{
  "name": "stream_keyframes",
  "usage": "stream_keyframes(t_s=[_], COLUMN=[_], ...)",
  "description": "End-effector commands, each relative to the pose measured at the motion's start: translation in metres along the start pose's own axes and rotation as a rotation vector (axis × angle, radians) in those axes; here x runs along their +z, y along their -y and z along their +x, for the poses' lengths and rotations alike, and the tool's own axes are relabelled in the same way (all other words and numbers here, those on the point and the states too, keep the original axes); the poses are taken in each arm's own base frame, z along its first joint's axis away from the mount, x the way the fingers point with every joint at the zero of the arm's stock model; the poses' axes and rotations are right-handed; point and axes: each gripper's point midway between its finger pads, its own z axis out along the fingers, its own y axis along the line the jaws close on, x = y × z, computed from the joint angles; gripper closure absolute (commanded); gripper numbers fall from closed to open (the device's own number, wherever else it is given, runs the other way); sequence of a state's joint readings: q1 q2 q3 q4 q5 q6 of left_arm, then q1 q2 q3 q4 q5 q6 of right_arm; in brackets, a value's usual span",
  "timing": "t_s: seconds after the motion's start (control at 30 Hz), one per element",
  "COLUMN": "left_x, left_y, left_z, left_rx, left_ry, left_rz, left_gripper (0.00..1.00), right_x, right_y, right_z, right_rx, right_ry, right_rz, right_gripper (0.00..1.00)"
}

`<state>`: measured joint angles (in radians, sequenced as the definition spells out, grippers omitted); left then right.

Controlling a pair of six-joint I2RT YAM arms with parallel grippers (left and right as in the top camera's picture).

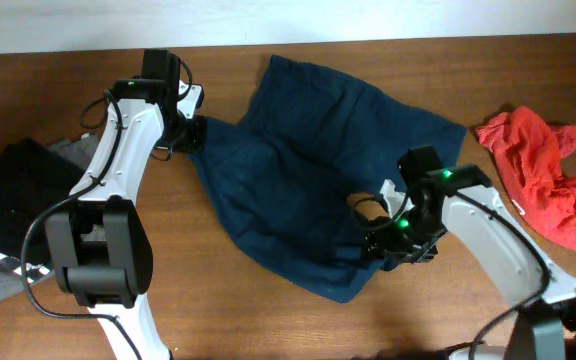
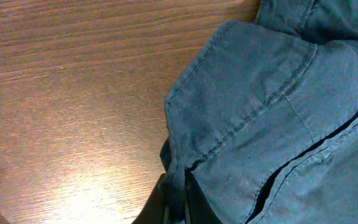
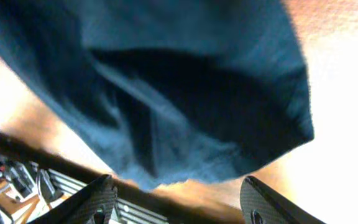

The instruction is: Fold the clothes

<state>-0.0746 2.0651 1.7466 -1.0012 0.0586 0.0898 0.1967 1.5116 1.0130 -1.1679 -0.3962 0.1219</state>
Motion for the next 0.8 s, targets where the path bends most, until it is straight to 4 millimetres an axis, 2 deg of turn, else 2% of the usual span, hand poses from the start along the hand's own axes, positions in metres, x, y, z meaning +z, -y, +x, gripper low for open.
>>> stream_keyframes(t_s=[0.0, 0.17, 0.27, 0.33, 0.43, 0.57, 0.7, 0.77], left_x=[-0.002, -0.002, -0.002, -0.002, -0.002, -0.002, -0.002, -0.002], left_y=[-0.003, -0.003, -0.003, -0.003, -0.003, -0.003, -0.003, -0.003], left_z=[-0.004, -0.005, -0.005, -0.005, -0.005, -0.005, -0.005, -0.005], left_rx=[0.012, 0.012, 0.013, 0.013, 0.013, 0.013, 0.013, 0.012], left_ry=[0.011, 0.015, 0.016, 0.015, 0.015, 0.016, 0.015, 0.015], left_rz=[-0.006, -0.006, -0.006, -0.006, -0.006, -0.006, -0.005, -0.006], left_gripper=[1.0, 1.0, 1.0, 1.0, 1.0, 1.0, 1.0, 1.0], right_x=[-0.006, 0.008, 0.028, 0.043, 0.066, 0.091, 0.094, 0.091], right_y=[-0.007, -0.02, -0.025, -0.021, -0.014, -0.021, -0.051, -0.055], right_z=[0.003, 0.019, 0.034, 0.037, 0.032, 0.02, 0.007, 0.002], right_rx=[-0.01, -0.041, -0.04, -0.007, -0.011, -0.13, -0.273, -0.315], right_ry=[0.013, -0.042, -0.082, -0.071, -0.014, 0.069, 0.131, 0.145], right_rz=[0.012, 0.026, 0.052, 0.1, 0.133, 0.069, -0.063, -0.068], right_gripper=[0.3, 0.3, 0.28, 0.24, 0.2, 0.2, 0.21, 0.28])
